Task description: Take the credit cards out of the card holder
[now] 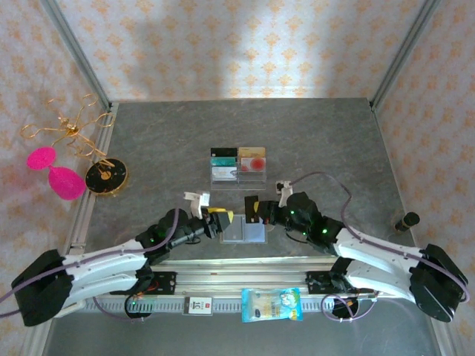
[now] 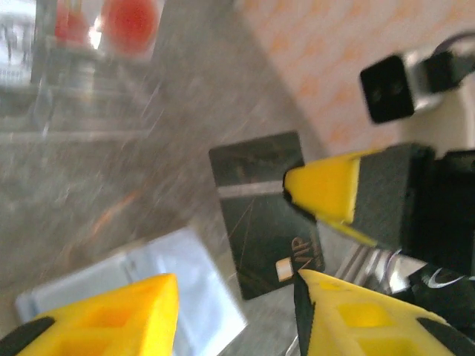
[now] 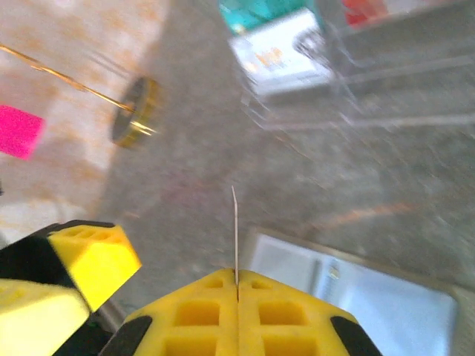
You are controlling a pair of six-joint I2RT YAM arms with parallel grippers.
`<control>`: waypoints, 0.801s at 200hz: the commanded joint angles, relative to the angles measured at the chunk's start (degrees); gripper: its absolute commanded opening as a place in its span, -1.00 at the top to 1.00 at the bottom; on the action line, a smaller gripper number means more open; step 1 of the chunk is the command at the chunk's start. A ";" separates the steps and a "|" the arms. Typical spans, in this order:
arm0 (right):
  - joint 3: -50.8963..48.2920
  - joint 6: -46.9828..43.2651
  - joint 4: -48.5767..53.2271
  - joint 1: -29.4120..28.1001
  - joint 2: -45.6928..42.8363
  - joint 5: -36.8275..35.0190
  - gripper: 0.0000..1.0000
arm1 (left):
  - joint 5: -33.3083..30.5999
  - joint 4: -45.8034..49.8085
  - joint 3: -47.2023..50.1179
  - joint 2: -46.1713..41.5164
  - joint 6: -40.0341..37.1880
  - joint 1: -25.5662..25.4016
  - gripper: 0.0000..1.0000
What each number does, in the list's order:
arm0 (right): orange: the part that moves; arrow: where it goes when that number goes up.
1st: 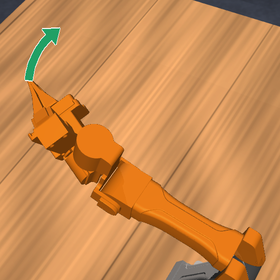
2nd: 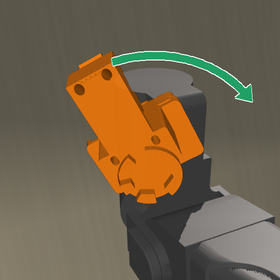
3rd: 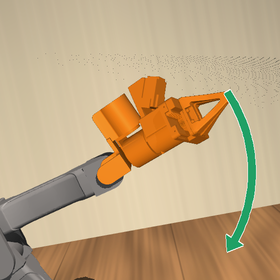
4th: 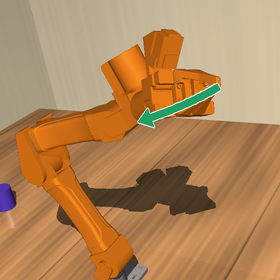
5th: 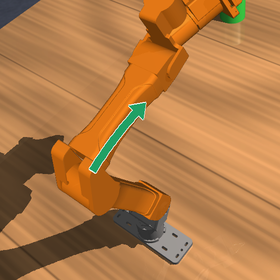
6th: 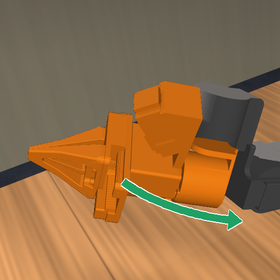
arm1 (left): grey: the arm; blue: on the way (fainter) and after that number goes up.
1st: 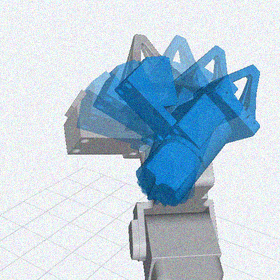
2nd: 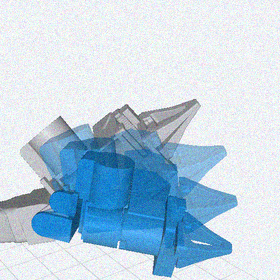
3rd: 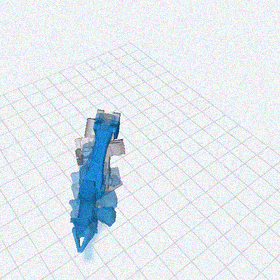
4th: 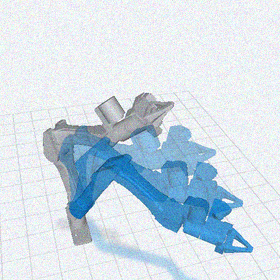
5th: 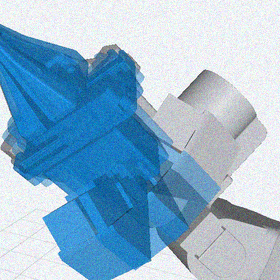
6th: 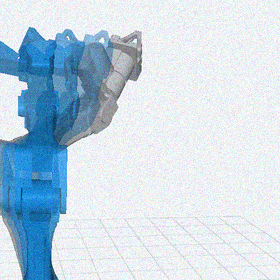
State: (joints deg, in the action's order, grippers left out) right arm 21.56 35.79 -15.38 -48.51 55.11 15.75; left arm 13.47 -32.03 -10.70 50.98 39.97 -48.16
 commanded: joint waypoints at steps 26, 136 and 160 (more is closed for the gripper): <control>-1.22 -0.43 -19.65 0.35 -0.53 8.77 1.00 | 10.84 -20.87 7.84 -3.55 5.74 5.89 -0.02; 2.59 3.99 -32.16 -2.96 6.77 9.40 1.00 | 12.89 -30.59 9.58 -4.09 8.02 6.06 -0.07; 3.14 4.11 -33.64 -3.76 7.95 8.05 1.00 | 13.06 -31.30 9.57 -3.53 8.29 5.97 0.03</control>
State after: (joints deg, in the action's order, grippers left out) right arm 22.22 39.40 -44.07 -51.48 62.39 25.34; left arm 25.12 -58.72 -1.37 47.09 47.94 -42.59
